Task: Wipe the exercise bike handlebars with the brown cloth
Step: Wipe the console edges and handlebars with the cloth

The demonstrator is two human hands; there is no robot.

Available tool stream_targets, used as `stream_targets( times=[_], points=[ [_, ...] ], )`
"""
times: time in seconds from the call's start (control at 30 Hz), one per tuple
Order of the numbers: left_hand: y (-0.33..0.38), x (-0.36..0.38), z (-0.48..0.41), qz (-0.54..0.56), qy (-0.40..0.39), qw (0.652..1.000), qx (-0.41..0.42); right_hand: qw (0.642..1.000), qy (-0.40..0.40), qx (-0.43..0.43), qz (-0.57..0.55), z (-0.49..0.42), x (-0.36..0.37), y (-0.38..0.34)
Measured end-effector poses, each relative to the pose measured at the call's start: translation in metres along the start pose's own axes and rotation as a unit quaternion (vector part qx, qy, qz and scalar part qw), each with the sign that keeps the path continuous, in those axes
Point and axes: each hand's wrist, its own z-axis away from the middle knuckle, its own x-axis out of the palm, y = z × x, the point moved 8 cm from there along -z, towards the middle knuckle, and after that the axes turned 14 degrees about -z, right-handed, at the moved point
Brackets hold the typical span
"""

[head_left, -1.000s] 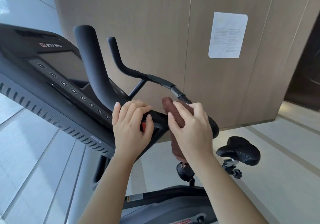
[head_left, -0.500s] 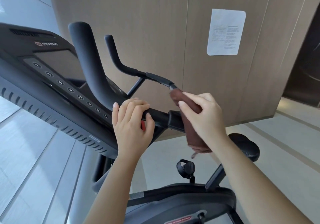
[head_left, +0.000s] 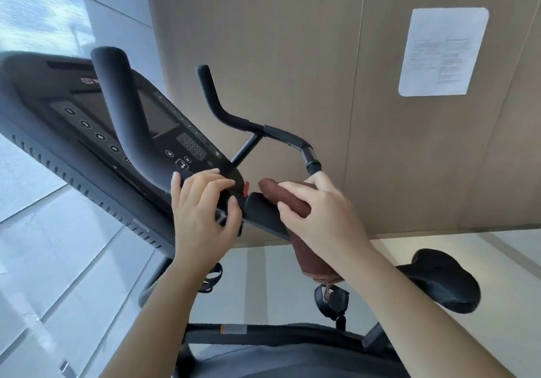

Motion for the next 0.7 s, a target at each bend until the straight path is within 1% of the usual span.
stream_targets(
  times=[0.07, 0.13, 0.23, 0.33, 0.4, 0.47, 0.5, 0.53, 0.57, 0.6, 0.63, 0.7],
  points=[
    [0.008, 0.002, 0.004, -0.005, 0.003, 1.000, 0.018, 0.999, 0.000, 0.002, -0.041, 0.007, -0.012, 0.019],
    [0.009, 0.002, 0.004, -0.005, 0.006, 1.000, 0.009, 0.996, -0.009, 0.009, -0.085, 0.011, -0.018, 0.034],
    [0.013, 0.001, 0.002, -0.027, 0.001, 1.000, -0.002, 0.994, -0.040, -0.013, -0.106, 0.008, -0.017, 0.043],
    [0.013, 0.002, 0.003, -0.037, -0.029, 0.999, -0.011, 0.984, -0.070, -0.014, -0.166, -0.006, -0.020, 0.047],
    [0.011, 0.003, 0.005, -0.047, -0.045, 0.998, -0.019, 0.978, -0.059, -0.021, -0.201, -0.026, -0.024, 0.045],
    [0.011, 0.003, 0.005, -0.054, -0.049, 0.997, -0.030, 0.971, -0.060, -0.053, -0.227, -0.044, -0.017, 0.027],
    [0.012, 0.003, 0.004, -0.057, -0.046, 0.997, -0.035, 0.966, -0.096, -0.075, -0.227, -0.050, -0.006, 0.015],
    [0.012, 0.003, 0.004, -0.060, -0.043, 0.996, -0.040, 0.960, -0.155, -0.091, -0.214, -0.051, 0.009, 0.003],
    [0.012, 0.003, 0.005, -0.060, -0.040, 0.996, -0.045, 0.951, -0.219, -0.096, -0.197, -0.049, 0.024, -0.003],
    [0.011, 0.003, 0.007, -0.058, -0.036, 0.996, -0.051, 0.941, -0.266, -0.094, -0.187, -0.047, 0.034, -0.004],
    [0.010, 0.004, 0.008, -0.053, -0.031, 0.997, -0.057, 0.934, -0.290, -0.089, -0.188, -0.046, 0.038, -0.001],
    [0.008, 0.004, 0.010, -0.040, -0.021, 0.997, -0.062, 0.928, -0.296, -0.085, -0.208, -0.045, 0.035, 0.009]
  ],
)
